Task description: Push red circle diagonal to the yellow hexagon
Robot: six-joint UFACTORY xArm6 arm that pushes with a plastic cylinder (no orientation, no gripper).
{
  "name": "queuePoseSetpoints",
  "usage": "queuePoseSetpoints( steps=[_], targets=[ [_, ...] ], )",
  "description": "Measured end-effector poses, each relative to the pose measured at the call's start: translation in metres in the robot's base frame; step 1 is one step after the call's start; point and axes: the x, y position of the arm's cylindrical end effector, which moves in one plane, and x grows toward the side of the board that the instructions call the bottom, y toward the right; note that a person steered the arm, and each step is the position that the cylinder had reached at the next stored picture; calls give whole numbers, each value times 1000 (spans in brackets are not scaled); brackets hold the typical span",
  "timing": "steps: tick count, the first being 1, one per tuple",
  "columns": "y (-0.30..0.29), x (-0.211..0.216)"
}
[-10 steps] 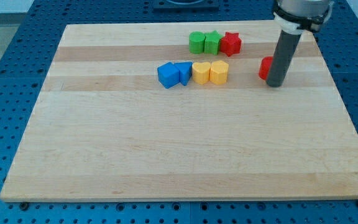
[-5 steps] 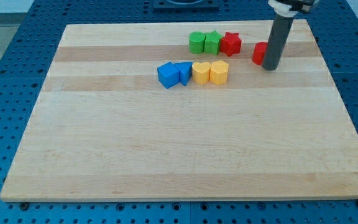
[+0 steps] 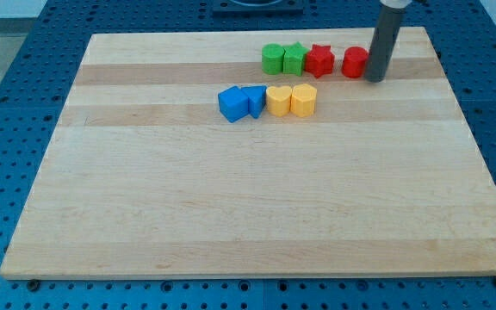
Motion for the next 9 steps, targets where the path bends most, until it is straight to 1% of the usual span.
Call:
queuePoseSetpoints(
  steps=[1, 2, 5, 9],
  targets=[
    [31, 0],
    [35, -6],
    [15, -14],
    [-13, -14]
  ],
)
